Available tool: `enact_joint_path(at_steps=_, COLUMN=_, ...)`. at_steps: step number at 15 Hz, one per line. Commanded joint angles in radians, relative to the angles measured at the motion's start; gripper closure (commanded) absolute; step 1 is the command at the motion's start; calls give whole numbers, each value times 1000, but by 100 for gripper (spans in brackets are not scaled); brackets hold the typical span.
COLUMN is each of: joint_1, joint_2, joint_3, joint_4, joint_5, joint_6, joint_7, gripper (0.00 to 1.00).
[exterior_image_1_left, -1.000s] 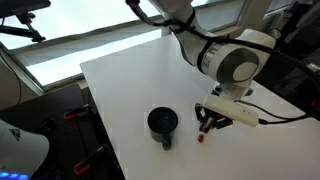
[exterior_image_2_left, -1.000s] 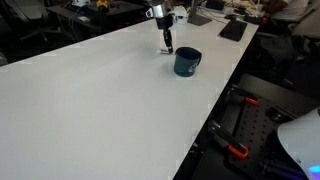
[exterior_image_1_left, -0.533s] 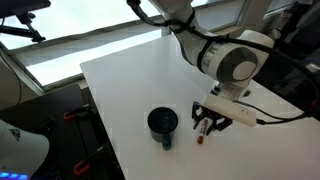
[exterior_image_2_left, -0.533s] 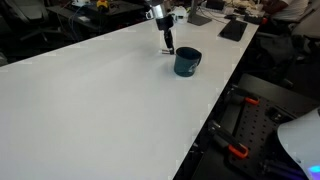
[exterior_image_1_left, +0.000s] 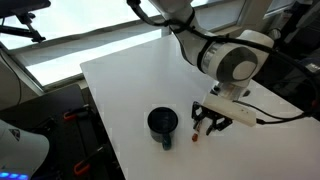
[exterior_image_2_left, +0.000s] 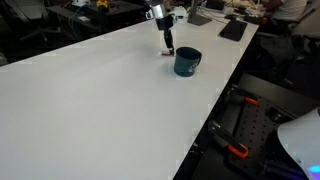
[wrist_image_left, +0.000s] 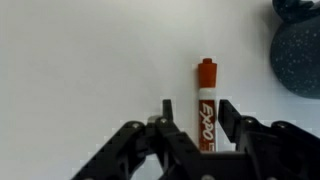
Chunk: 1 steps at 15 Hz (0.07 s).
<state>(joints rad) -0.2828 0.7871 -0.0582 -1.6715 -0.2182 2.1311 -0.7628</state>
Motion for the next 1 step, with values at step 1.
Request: enact_joint_path(at_steps=1, joint_1=1, joint_2=3, joint_3=-1, joint_4=5, joint_5=1, joint_6=-3, joint_7=-1, gripper=48)
